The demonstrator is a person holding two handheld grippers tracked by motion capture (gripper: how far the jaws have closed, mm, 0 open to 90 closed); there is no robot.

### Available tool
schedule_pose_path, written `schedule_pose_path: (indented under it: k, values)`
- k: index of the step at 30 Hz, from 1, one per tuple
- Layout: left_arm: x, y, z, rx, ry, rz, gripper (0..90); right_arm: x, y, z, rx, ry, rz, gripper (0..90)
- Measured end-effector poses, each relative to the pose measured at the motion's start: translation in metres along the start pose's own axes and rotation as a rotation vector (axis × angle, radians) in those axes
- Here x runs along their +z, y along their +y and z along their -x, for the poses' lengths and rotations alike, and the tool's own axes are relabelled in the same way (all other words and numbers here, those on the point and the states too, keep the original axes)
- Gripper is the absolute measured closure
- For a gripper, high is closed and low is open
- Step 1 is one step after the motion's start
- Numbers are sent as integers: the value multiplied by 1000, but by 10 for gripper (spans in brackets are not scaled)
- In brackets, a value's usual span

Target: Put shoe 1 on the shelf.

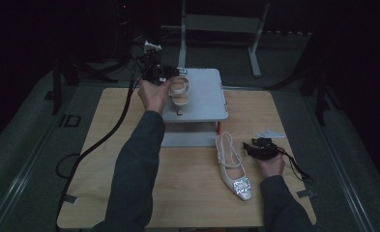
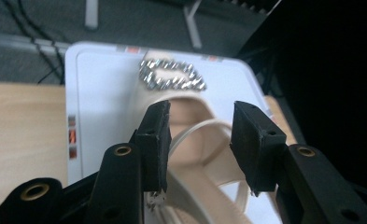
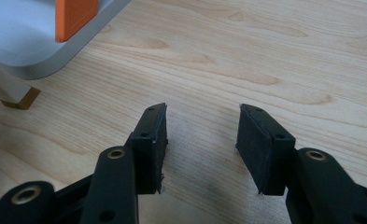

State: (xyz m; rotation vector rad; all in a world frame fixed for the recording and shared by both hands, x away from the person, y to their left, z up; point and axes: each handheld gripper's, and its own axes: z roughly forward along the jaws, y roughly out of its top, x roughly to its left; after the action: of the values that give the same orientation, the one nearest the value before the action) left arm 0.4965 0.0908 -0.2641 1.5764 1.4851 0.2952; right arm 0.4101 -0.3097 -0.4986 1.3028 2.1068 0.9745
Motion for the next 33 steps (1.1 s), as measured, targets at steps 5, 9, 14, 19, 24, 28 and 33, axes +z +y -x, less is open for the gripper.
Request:
schedule_pose_path:
  k: [5, 9, 14, 19, 24, 28, 33]
  values:
    - [-11, 1, -2, 72, -41, 29, 571, 0, 0, 0, 1, 0, 0, 524]
    - [-20, 0, -3, 161, -76, 44, 560, 0, 0, 1, 5, 0, 2, 524]
    - [-30, -5, -13, 228, -138, 84, 560, -1, -1, 1, 11, 0, 3, 525]
    - [-40, -9, -19, 271, -176, 104, 560, -1, -1, 1, 6, -1, 2, 525]
    - [-48, -10, -26, 298, -167, 103, 559, -1, -1, 0, 5, -2, 1, 525]
    - [-53, -13, -33, 316, -162, 114, 561, -1, -1, 0, 6, -2, 2, 525]
    - [-59, -21, -40, 361, -147, 119, 561, -1, -1, -1, 1, -3, 2, 525]
